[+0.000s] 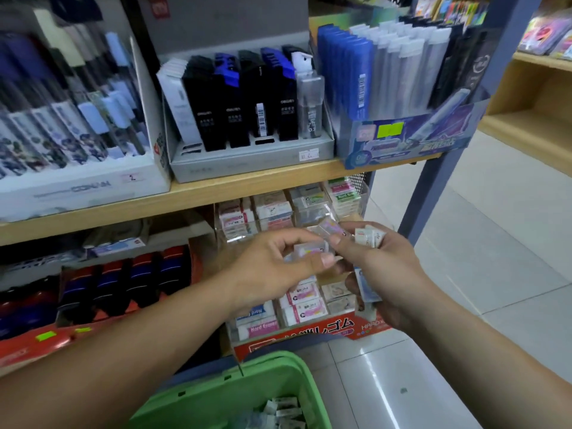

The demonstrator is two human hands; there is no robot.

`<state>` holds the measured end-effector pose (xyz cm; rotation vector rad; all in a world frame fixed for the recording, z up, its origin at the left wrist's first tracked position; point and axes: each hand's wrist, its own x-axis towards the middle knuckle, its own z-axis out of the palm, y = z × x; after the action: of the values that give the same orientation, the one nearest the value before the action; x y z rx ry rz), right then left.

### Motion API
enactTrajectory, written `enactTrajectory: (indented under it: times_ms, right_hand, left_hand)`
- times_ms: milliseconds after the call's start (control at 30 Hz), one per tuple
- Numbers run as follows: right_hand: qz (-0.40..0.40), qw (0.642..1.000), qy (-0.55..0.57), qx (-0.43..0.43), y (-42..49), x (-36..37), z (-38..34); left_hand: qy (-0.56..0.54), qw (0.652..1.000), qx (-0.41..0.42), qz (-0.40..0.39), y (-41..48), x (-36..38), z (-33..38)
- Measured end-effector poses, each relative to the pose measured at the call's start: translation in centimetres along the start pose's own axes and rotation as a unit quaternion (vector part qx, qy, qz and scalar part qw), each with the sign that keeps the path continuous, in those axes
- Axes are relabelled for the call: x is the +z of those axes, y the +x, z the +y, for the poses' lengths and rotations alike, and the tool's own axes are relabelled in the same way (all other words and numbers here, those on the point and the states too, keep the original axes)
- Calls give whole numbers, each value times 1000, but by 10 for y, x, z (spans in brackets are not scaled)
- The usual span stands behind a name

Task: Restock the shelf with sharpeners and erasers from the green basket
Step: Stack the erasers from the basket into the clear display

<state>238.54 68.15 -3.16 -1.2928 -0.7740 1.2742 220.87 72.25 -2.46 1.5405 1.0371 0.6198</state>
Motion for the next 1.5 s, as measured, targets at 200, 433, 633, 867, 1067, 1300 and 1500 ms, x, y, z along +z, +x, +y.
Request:
enactTrajectory:
  times_ms: [200, 433, 633, 867, 1067, 1300, 1500]
  right_hand:
    - [46, 999, -12, -2, 7, 3, 0]
    - [30, 998, -38, -39, 2, 12, 5]
    - [4, 998, -56, -33, 0, 14, 6]
    - [48, 998, 34, -12, 0, 12, 6]
    - [73, 997, 17, -5, 2, 8, 3]
    - [158, 986, -30, -53, 8, -13, -1]
    - [157, 986, -34, -39, 8, -23, 2]
  left_hand:
    - [38, 998, -27, 36, 4, -15, -5]
    - [-92, 989, -74, 86, 10, -9, -9]
    - [-144, 973, -61, 173, 20, -3, 3]
    - [-165, 981, -30, 96, 14, 6, -1]
    - [-37, 997, -26, 66, 15, -3, 0]
    - [325, 939, -61, 93, 74, -24, 14]
    - [332, 936, 6, 118, 97, -7, -2]
